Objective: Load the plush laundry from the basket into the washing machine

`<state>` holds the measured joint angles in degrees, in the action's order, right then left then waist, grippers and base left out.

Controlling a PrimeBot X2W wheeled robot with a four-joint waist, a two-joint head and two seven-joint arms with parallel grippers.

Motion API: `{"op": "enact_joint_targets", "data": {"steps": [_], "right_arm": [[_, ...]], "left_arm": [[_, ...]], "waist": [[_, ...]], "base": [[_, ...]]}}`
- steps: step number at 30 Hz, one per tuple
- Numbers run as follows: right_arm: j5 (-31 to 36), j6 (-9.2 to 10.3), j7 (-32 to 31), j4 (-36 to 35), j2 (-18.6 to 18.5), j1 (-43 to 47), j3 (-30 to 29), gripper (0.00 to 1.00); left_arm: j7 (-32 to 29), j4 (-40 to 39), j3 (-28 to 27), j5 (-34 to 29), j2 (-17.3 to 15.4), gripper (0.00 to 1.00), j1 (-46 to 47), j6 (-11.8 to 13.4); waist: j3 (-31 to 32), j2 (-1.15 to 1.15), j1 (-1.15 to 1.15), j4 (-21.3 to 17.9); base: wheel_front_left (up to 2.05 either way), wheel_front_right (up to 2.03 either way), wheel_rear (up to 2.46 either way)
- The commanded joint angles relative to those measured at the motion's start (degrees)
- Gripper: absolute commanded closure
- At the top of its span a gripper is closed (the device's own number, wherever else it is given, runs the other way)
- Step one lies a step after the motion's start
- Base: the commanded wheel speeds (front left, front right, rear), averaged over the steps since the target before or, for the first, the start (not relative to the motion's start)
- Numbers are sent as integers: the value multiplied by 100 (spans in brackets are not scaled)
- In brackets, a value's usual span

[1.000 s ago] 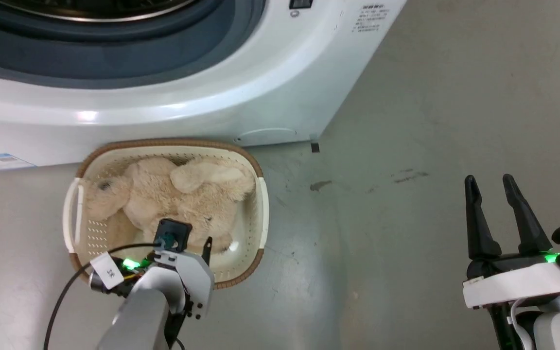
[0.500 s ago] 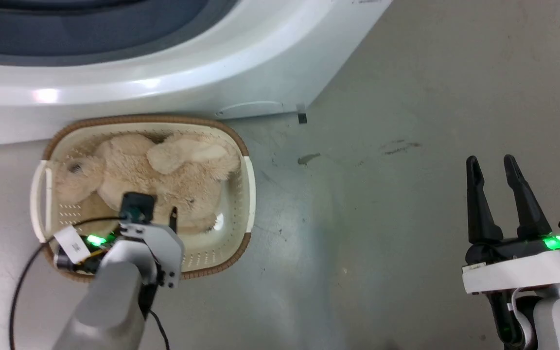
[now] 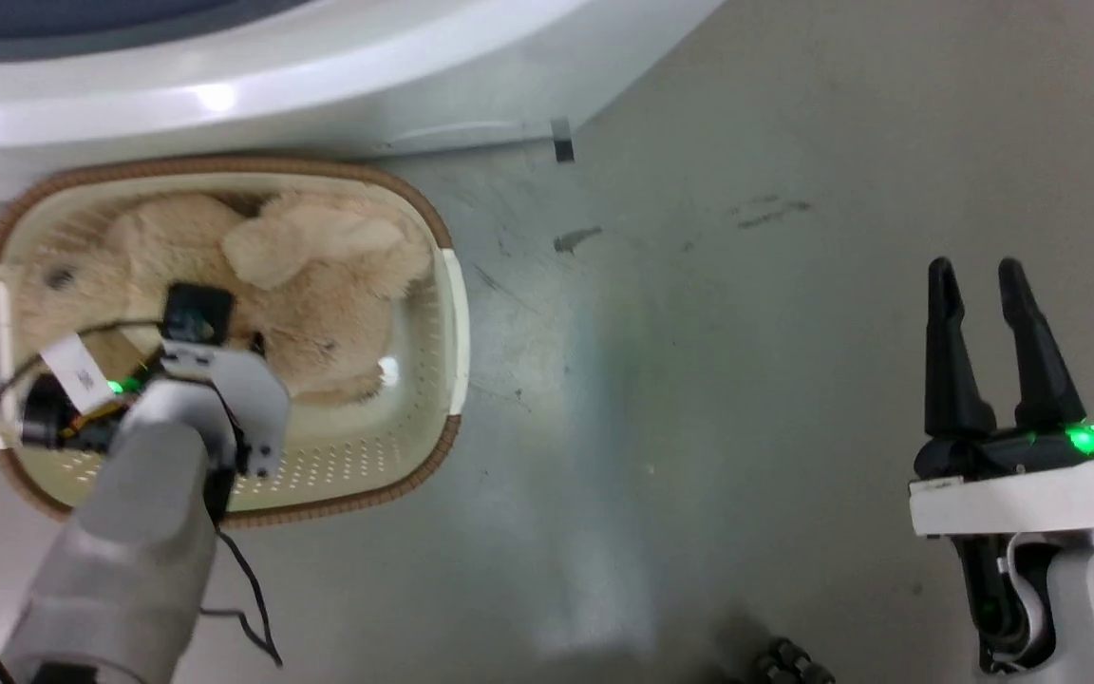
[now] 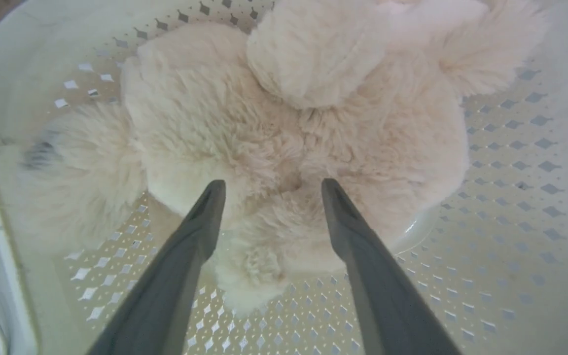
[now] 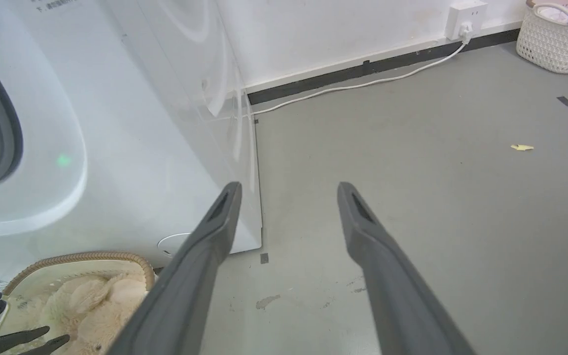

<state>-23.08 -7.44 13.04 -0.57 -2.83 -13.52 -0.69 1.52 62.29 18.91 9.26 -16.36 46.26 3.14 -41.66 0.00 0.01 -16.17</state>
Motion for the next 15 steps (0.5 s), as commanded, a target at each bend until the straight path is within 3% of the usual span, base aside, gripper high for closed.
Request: {"op": "enact_joint_targets", "data": {"steps": [1, 6, 11, 15], "right_arm": [[-99, -4, 64, -10, -4, -153, 4, 0], [-225, -4, 112, 7, -4, -288, 18, 0], [-425, -4, 172, -34, -5, -457, 183, 0], [-463, -5, 196, -43, -5, -515, 217, 0]], "left_arm": [[-63, 200, -5, 112, -95, 0, 308, 95], [-134, 425, -17, 256, -207, 0, 684, 124], [-495, 753, 212, 313, -226, 0, 1049, -331], [-560, 858, 322, 315, -253, 0, 1235, -370]], "waist": [[-236, 0, -1, -89], [-517, 0, -1, -169], [-854, 0, -1, -250], [-1022, 0, -1, -280]], "base": [[0, 0, 0], [0, 0, 0], [0, 0, 0], [0, 0, 0]]}}
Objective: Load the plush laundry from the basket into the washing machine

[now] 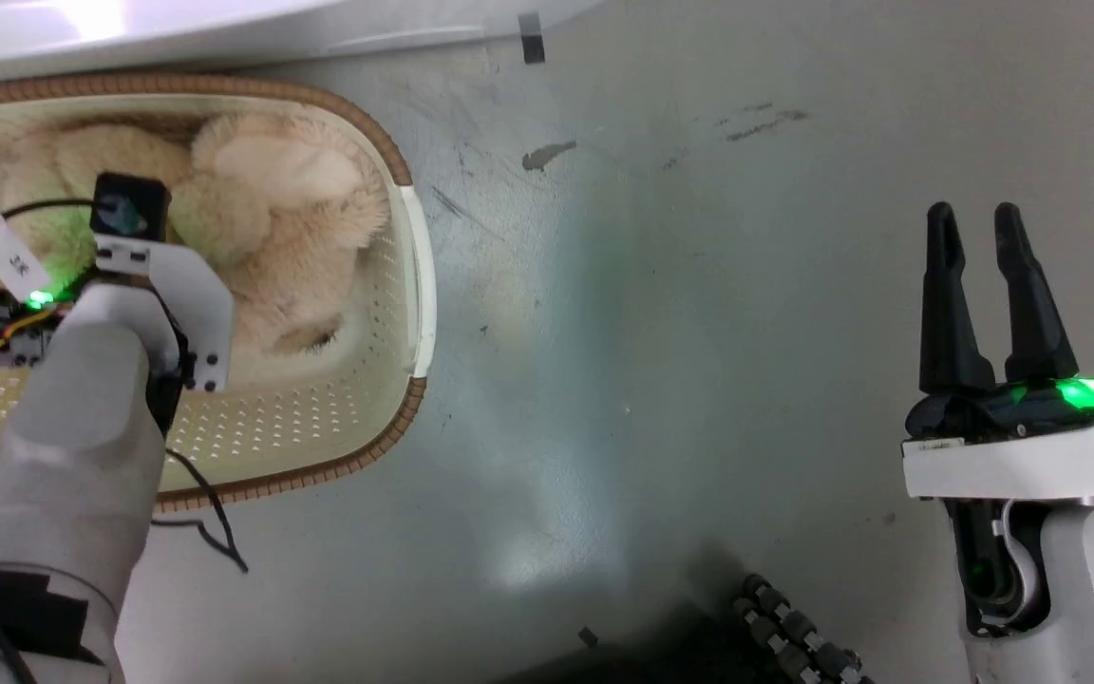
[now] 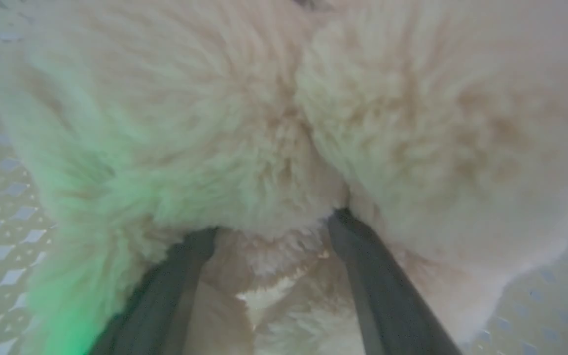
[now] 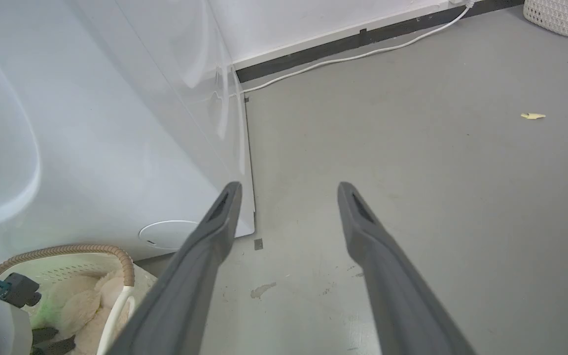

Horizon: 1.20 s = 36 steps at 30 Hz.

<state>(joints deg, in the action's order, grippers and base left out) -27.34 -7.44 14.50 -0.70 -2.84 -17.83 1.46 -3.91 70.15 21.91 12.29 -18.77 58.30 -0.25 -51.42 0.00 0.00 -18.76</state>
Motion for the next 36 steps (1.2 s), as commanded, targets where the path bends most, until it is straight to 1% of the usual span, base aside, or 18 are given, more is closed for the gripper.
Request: {"op": "enact_joint_targets", "data": {"steps": [1, 4, 9, 11, 12, 14, 17, 21, 23, 26, 30, 34, 36], "right_arm": [[-36, -5, 50, -33, -4, -93, 3, 0], [-20, -5, 50, -25, -4, -109, 14, 0], [13, -5, 50, -18, -4, -109, 56, 0], [27, -5, 50, -19, -4, -117, 67, 0], [37, -5, 50, -18, -4, -121, 67, 0], [63, -5, 50, -10, -4, -123, 57, 0], [117, -5, 50, -6, -4, -113, 35, 0], [221, -5, 50, -1, -4, -62, -1, 0], [286, -5, 50, -2, -4, -8, -24, 0], [382, -5, 50, 10, -4, 107, -68, 0], [568, -5, 50, 22, -4, 344, -135, 0], [788, -5, 50, 30, -4, 675, -155, 0], [902, -5, 50, 31, -4, 823, -137, 0]], "left_arm": [[-12, 62, 37, 11, -4, 0, 52, -38], [-17, 54, 88, 8, 16, 0, 101, -83], [33, 55, 138, 22, 50, 0, 139, -63], [4, 77, 158, 40, 65, 1, 124, -105], [0, 84, 157, 65, 86, 100, 110, -141], [0, 99, 178, 86, 124, 100, 65, -191], [192, 85, 161, 141, 150, 100, -13, -168], [568, 55, 136, 214, 216, 100, -196, -106], [852, 14, 150, 224, 230, 100, -326, -105], [1275, 3, 106, 306, 254, 100, -601, -80], [1712, -48, -82, 554, 379, 100, -1054, -53], [1867, -280, -150, 659, 496, 100, -1579, -80], [1883, -532, -190, 683, 525, 100, -1842, -75]], "waist": [[-74, 0, 0, -19], [-141, 0, 0, -8], [-199, 0, 0, 11], [-207, 0, 0, 22], [-204, 0, 0, 32], [-169, 0, 0, 55], [-77, 0, 0, 95], [164, 0, 0, 169], [345, 0, 0, 216], [711, 0, 0, 295], [1323, 0, 0, 458], [2006, 0, 0, 673], [2317, 0, 0, 770]], "base": [[0, 0, 0], [0, 0, 0], [0, 0, 0], [0, 0, 0], [0, 0, 0], [0, 0, 0], [0, 0, 0], [0, 0, 0], [0, 0, 0], [0, 0, 0], [0, 0, 0], [0, 0, 0], [0, 0, 0]]}}
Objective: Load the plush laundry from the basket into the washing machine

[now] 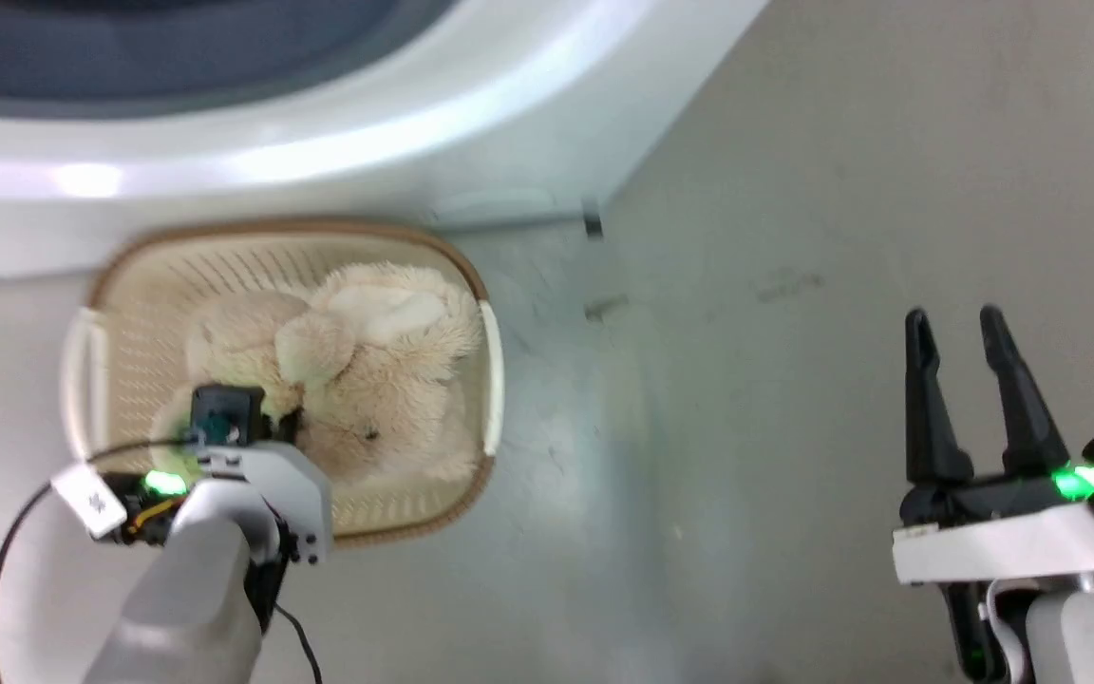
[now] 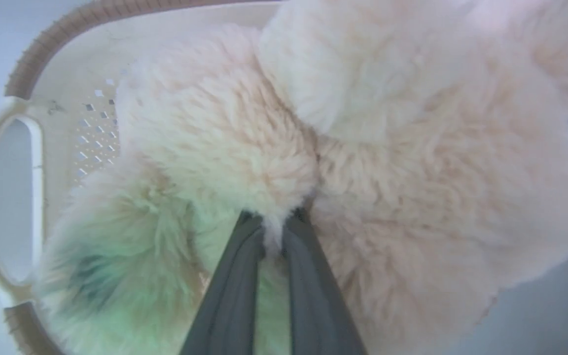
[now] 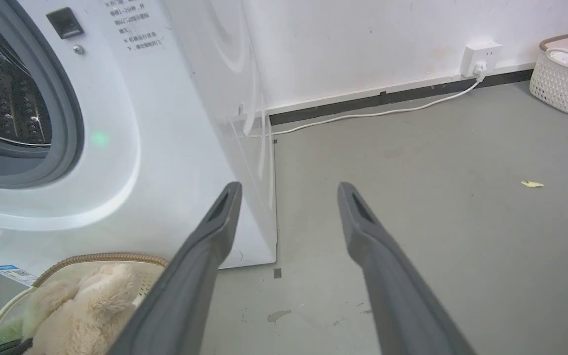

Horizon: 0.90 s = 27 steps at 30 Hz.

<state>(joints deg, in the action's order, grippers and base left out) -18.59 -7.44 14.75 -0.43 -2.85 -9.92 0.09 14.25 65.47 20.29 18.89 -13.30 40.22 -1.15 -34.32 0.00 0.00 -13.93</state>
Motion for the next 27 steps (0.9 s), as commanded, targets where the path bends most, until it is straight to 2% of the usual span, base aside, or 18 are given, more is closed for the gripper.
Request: {"op": "enact_joint_targets", "data": {"steps": [1, 6, 10, 15, 21, 27], "right_arm": [[82, -5, 25, 8, -3, 99, 8, 0], [195, -5, 25, 41, -3, 448, -101, 0], [-8, -5, 25, 187, -3, 791, -352, 0], [139, -5, 25, 263, -3, 1124, -335, 0], [191, -5, 25, 315, -3, 1285, -449, 0], [175, -5, 25, 276, -3, 1310, -402, 0]], "left_arm": [[69, -270, -65, 30, -23, 100, -183, 27], [72, -1339, -259, 8, 17, 100, -1157, 129], [73, -2077, -503, 133, 117, 100, -1951, 30], [73, -3156, -743, -25, 156, 100, -2819, 75], [74, -4526, -1114, -245, 279, 100, -3521, 45], [74, -5573, -1369, -548, 330, 100, -3667, -8]], "waist": [[751, 0, 0, 324], [1523, 0, 0, 499], [2051, 0, 0, 658], [2557, 0, 0, 798], [2864, 0, 0, 902], [2868, 0, 0, 925]], "base": [[0, 0, 0], [0, 0, 0], [0, 0, 0], [0, 0, 0], [0, 0, 0], [0, 0, 0]]}}
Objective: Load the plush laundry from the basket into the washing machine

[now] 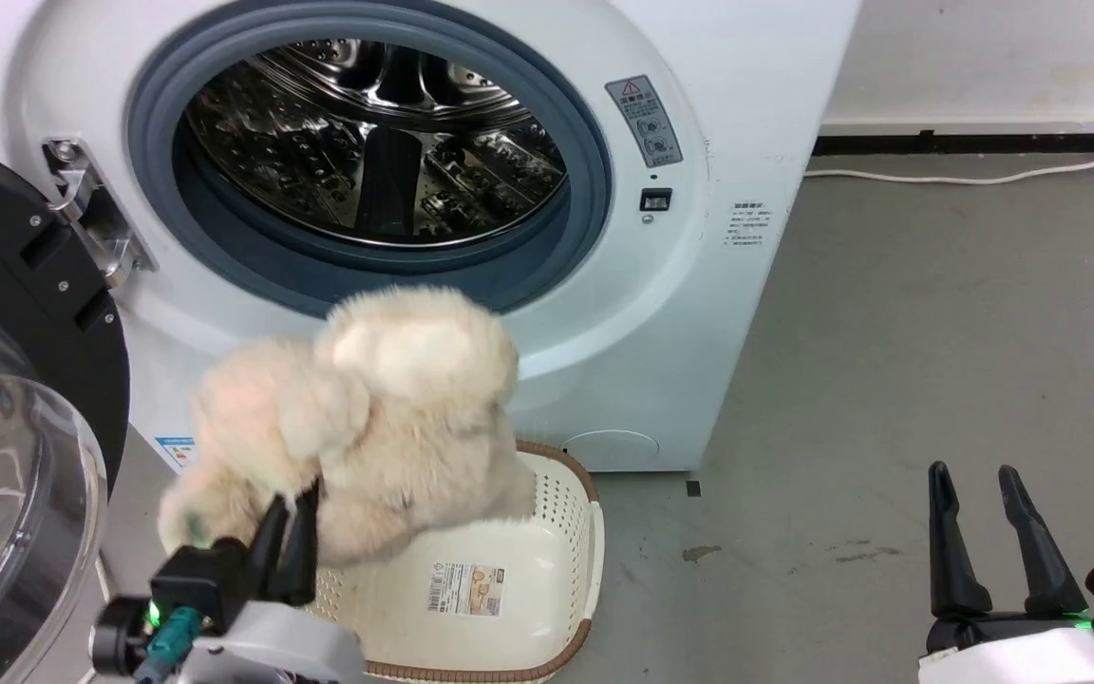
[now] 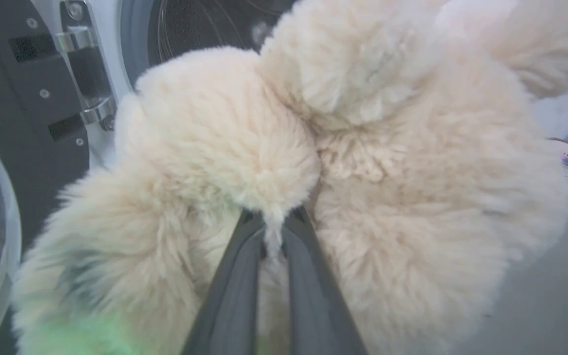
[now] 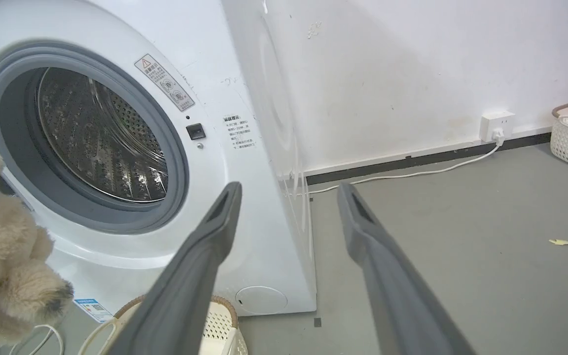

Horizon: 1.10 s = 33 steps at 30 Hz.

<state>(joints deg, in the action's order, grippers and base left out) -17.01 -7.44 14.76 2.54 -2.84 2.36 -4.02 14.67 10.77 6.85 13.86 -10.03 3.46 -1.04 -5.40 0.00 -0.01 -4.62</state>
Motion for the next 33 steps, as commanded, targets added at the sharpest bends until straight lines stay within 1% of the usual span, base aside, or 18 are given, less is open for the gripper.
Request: {"op": "enact_joint_targets", "data": {"steps": [1, 4, 5, 7, 8, 9, 10, 11, 12, 13, 14, 15, 18, 24, 33], "right_arm": [[9, -5, 24, -40, -4, 76, 30, 0], [45, -5, 24, -107, -4, 1, 128, 0], [45, -5, 24, -107, -4, 1, 128, 0], [43, -5, 24, -176, -4, -141, 195, 0], [43, -5, 24, -176, -4, -141, 195, 0], [22, -5, 24, -208, -4, -259, 203, 0], [22, -5, 24, -208, -4, -259, 203, 0], [-16, -5, 24, -228, -4, -385, 208, 0], [-16, -5, 24, -228, -4, -385, 208, 0], [-32, -5, 24, -234, -4, -443, 218, 0], [-67, -5, 24, -249, -4, -570, 239, 0], [-67, -5, 24, -249, -4, -570, 239, 0], [-138, -5, 24, -272, -4, -780, 269, 0], [-303, -5, 24, -267, -4, -1218, 311, 0], [-560, -5, 24, -256, -4, -1628, 400, 0]], "left_arm": [[32, -227, -46, -96, -8, 100, 37, -30], [32, -477, -52, -324, -125, 100, 237, -17], [32, -477, -52, -324, -125, 100, 237, -17], [8, -576, -76, -411, -235, 100, 614, -7], [8, -576, -76, -411, -235, 100, 614, -7], [-117, -598, -80, -454, -329, 100, 967, -33], [-117, -598, -80, -454, -329, 100, 967, -33], [-273, -596, -102, -453, -385, 100, 1357, -45], [-273, -596, -102, -453, -385, 100, 1357, -45], [-358, -582, -106, -459, -420, 100, 1556, -59], [-535, -523, -106, -484, -496, 100, 1998, -87], [-535, -523, -106, -484, -496, 100, 1998, -87], [-746, -358, -137, -481, -603, 100, 2750, -143], [-1098, 321, -178, -526, -885, 100, 4364, -255], [-1722, 1938, 79, -1019, -1417, 100, 6887, -365]], "waist": [[-65, 0, 1, -15], [-292, 0, 1, -84], [-292, 0, 1, -84], [-626, 0, 1, -188], [-626, 0, 1, -188], [-892, 0, 1, -263], [-892, 0, 1, -263], [-1168, 0, 1, -347], [-1168, 0, 1, -347], [-1302, 0, 1, -392], [-1588, 0, 1, -482], [-1588, 0, 1, -482], [-2060, 0, 1, -638], [-2844, 0, 1, -949], [-3667, 0, 1, -1217]], "base": [[0, 0, 0], [0, 0, 0], [0, 0, 0], [0, 0, 0], [0, 0, 0], [0, 0, 0], [0, 0, 0], [0, 0, 0], [0, 0, 0], [0, 0, 0], [0, 0, 0], [0, 0, 0], [0, 0, 0], [0, 0, 0], [0, 0, 0]]}}
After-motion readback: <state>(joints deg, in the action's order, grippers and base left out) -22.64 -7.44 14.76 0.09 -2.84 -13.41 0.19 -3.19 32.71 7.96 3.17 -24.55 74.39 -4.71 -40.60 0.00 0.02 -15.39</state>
